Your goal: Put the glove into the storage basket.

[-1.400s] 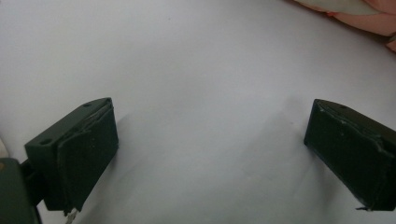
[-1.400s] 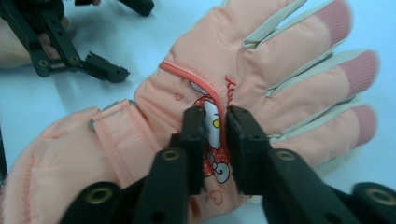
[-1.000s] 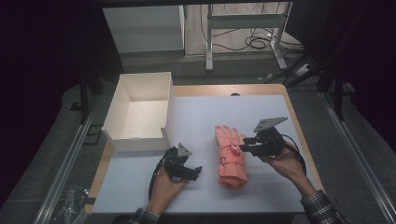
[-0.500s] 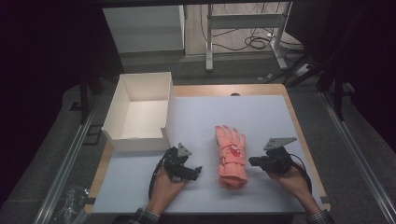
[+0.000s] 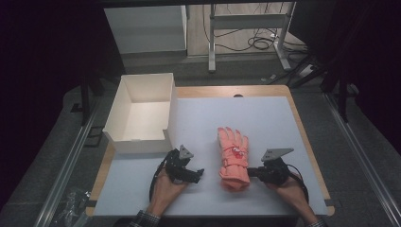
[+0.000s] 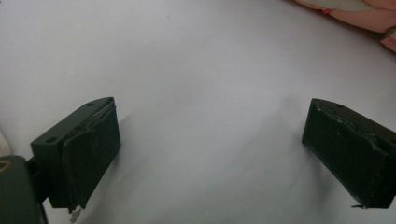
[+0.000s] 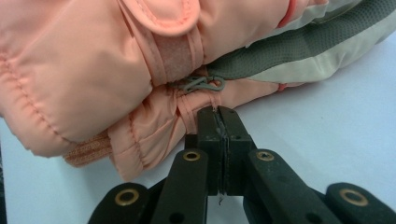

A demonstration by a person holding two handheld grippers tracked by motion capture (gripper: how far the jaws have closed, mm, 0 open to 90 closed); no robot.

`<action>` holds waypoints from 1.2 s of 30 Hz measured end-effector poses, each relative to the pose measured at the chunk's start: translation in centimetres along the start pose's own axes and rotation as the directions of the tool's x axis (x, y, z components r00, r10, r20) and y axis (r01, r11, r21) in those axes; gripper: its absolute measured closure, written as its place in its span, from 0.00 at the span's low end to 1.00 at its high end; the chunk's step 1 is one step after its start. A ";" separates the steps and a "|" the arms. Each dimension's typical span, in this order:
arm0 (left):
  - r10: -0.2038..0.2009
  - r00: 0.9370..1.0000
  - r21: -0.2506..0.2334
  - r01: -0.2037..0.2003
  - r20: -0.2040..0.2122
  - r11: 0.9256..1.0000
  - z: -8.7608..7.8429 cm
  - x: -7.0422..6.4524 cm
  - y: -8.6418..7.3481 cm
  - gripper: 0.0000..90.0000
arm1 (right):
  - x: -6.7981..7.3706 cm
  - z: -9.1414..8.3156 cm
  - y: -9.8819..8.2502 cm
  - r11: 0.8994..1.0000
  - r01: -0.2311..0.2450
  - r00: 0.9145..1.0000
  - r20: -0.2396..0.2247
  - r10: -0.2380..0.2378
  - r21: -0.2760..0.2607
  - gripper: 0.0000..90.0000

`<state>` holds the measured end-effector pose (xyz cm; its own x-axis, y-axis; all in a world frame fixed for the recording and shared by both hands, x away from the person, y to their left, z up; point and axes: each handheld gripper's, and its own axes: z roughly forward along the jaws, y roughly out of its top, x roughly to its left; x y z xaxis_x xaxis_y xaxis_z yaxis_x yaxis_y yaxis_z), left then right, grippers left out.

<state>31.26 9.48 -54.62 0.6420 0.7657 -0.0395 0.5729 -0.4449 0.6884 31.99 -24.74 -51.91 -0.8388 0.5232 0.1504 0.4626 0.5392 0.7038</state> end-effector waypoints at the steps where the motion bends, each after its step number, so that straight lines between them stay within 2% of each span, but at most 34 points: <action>1: -0.001 1.000 0.001 0.001 -0.003 1.000 -0.1 0.1 0.0 0.05 | 0.0 0.0 0.0 1.000 -0.002 1.000 -0.001 0.002 -0.001 0.98; 7: 0.002 1.000 -0.007 -0.002 0.001 1.000 -0.7 0.5 -0.1 0.05 | 0.3 0.4 0.0 1.000 -0.003 1.000 -0.016 0.003 -0.007 0.98; 14: 0.013 1.000 0.015 -0.013 -0.024 1.000 -1.1 1.0 -0.3 0.05 | 0.9 1.3 0.6 1.000 0.012 0.999 -0.037 -0.012 -0.006 0.98; 21: -0.009 0.999 0.017 0.009 -0.032 1.000 -1.5 1.6 -0.7 0.05 | 1.5 2.3 1.3 1.000 0.018 0.999 -0.047 -0.018 -0.003 0.98; 24: -0.001 0.999 0.028 0.002 -0.033 1.000 -1.5 1.7 -0.8 0.05 | 1.8 2.7 1.6 1.000 0.022 0.999 -0.048 -0.022 -0.003 0.97; 31: -0.020 1.000 0.032 0.020 -0.015 0.999 -1.4 2.2 -1.1 0.05 | 2.4 3.9 2.4 1.000 0.030 0.998 -0.049 -0.030 -0.006 0.97; 36: -0.006 1.000 0.018 0.006 -0.006 1.000 -1.3 2.4 -1.4 0.03 | 2.8 4.9 3.0 0.999 0.036 0.998 -0.044 -0.036 0.002 0.97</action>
<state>31.34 12.49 -54.74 0.6358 0.7708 -0.0396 0.5857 -0.4484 0.6752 32.46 -18.41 -52.79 -0.8668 0.4740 0.1549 0.4322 0.5589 0.7077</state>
